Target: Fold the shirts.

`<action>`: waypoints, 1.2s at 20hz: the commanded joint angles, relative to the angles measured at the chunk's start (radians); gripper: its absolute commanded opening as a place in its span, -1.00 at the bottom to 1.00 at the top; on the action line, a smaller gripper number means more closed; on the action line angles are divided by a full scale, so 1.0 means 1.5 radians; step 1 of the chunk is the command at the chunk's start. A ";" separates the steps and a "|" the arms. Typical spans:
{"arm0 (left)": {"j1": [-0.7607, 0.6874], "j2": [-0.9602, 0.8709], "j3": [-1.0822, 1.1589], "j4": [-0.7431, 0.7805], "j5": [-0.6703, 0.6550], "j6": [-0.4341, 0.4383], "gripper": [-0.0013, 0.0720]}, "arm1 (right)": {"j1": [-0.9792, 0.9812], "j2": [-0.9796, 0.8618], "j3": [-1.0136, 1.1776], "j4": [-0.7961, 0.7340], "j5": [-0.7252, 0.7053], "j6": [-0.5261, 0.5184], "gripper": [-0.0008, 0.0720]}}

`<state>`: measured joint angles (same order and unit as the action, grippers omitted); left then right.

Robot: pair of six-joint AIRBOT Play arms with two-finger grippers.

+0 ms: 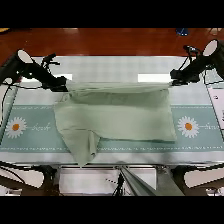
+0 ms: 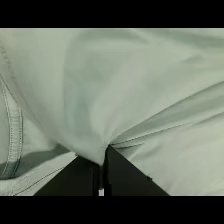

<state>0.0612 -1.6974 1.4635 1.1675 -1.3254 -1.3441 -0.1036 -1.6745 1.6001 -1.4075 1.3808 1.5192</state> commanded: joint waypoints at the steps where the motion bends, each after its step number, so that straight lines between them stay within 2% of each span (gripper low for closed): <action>1: 0.001 -0.014 -0.001 0.007 -0.027 -0.012 -0.89 | 0.001 0.000 0.000 0.010 0.022 0.005 -0.91; 2: 0.001 -0.014 0.000 0.007 -0.027 -0.012 -0.75 | 0.001 0.001 0.000 0.009 0.025 0.004 -0.90; 3: 0.002 -0.013 0.003 0.007 -0.032 -0.012 -0.45 | 0.001 0.001 0.000 0.009 0.030 0.003 -0.66; 4: 0.005 -0.012 0.010 0.007 -0.047 -0.012 -0.15 | 0.000 0.001 0.000 0.009 0.046 -0.016 -0.30; 6: 0.016 -0.009 0.040 0.008 -0.097 -0.012 0.13 | 0.001 0.006 0.000 -0.032 0.116 -0.062 -0.23; 8: 0.035 0.006 0.069 0.007 -0.145 -0.012 0.12 | -0.002 0.022 0.000 -0.123 0.219 -0.078 -0.24; 9: 0.048 0.024 0.071 0.007 -0.160 -0.012 0.12 | -0.013 0.037 0.000 -0.143 0.245 -0.055 -0.24; 11: 0.073 0.068 0.065 0.007 -0.189 -0.006 0.12 | -0.048 0.076 -0.001 -0.149 0.284 -0.048 -0.24; 12: 0.087 0.095 0.049 0.007 -0.189 -0.005 0.13 | -0.068 0.098 -0.002 -0.148 0.286 -0.048 -0.12; 13: 0.105 0.128 0.021 0.007 -0.186 -0.002 0.13 | -0.094 0.126 -0.015 -0.144 0.282 -0.049 0.06; 14: 0.123 0.160 -0.017 0.007 -0.181 0.001 0.13 | -0.122 0.154 -0.038 -0.133 0.273 -0.055 0.16; 15: 0.144 0.193 -0.069 0.005 -0.180 0.012 0.21 | -0.158 0.186 -0.076 -0.115 0.259 -0.064 0.22; 16: 0.169 0.224 -0.132 0.001 -0.176 0.018 0.59 | -0.193 0.214 -0.118 -0.093 0.243 -0.075 0.22; 17: 0.194 0.247 -0.193 -0.001 -0.176 0.018 0.83 | -0.230 0.244 -0.169 -0.066 0.216 -0.085 0.22; 19: 0.247 0.277 -0.305 -0.016 -0.175 0.027 0.87 | -0.292 0.291 -0.262 0.014 0.154 -0.106 0.22; 22: 0.304 0.309 -0.447 -0.116 -0.142 0.082 0.87 | -0.343 0.324 -0.359 0.146 0.092 -0.155 0.22; 24: 0.300 0.313 -0.517 -0.126 -0.115 0.104 0.86 | -0.344 0.329 -0.392 0.173 0.058 -0.177 0.22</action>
<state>0.4728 -1.2617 0.8574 1.0500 -1.5448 -1.2507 -0.5732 -1.2186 1.1160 -1.2831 1.5642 1.3170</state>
